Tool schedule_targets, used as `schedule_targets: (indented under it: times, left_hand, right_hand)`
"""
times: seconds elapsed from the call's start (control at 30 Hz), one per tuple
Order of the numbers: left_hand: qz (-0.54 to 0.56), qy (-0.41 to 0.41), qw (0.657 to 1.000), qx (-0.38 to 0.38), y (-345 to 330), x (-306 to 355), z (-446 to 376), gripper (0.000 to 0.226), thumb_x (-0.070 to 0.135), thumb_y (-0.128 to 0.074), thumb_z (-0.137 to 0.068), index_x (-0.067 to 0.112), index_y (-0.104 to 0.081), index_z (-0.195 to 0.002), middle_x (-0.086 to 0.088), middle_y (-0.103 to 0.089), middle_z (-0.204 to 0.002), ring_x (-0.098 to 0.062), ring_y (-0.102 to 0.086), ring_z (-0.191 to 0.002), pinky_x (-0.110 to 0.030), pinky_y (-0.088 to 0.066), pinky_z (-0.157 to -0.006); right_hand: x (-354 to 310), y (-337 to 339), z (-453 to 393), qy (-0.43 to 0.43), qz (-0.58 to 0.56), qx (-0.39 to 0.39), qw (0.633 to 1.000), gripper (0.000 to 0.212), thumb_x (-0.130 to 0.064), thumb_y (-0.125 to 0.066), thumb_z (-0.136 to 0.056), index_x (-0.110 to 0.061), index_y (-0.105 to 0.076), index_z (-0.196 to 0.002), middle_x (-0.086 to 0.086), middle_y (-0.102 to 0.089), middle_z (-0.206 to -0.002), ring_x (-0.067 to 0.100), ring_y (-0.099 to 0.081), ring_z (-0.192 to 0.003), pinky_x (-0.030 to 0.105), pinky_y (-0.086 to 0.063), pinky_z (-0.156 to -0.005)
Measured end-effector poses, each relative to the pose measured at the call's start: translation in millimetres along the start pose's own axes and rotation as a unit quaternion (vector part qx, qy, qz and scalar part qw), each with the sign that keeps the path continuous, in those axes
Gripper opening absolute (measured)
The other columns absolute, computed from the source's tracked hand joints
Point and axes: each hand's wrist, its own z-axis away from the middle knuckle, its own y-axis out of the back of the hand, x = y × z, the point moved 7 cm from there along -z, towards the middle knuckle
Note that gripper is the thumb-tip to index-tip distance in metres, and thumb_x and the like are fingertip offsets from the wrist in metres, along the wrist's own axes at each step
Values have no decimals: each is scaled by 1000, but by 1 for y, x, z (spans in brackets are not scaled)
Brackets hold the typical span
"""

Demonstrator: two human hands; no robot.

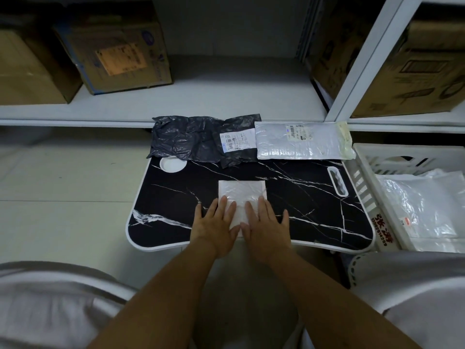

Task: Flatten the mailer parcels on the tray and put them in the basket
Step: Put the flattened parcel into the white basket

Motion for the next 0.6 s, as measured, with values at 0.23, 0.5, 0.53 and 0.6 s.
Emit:
schedule_targets:
  times: [0.23,0.5,0.53,0.6]
  left_hand:
    - [38,16,999,-19,7,5,-5,66,44,-21,-102,10,8,-152,-8,11,-160,-20,6,-148,-47,-6,-120]
    - [314,170,932,62,29,-4,3,51,8,-55,-89,10,-36,-137,-17,-18,-150,-30,-45,-125,-35,-44,-99]
    - [325,191,924,67,31,-7,6,50,9,-54,-89,10,-37,-136,-18,-27,-144,-31,-46,-122,-35,-44,-97]
    - [350,215,910,56,30,-10,9,47,11,-52,-90,11,-36,-134,-18,-37,-133,-32,-47,-118,-37,-45,-95]
  right_hand:
    - [-2,3,-5,-82,-30,-37,996,59,-46,-27,-102,-26,-5,-152,23,-6,-157,36,-6,-146,56,-14,-114]
    - [26,22,-5,-289,-373,55,880,48,-17,-56,-91,-8,-33,-133,16,-48,-130,35,-53,-115,43,-46,-93]
    - [29,18,-3,-311,-407,40,858,47,-18,-56,-92,-7,-33,-131,15,-52,-126,34,-56,-111,43,-48,-92]
    - [31,13,-2,-328,-446,17,833,43,-21,-58,-90,-6,-39,-126,14,-59,-118,32,-60,-105,44,-50,-91]
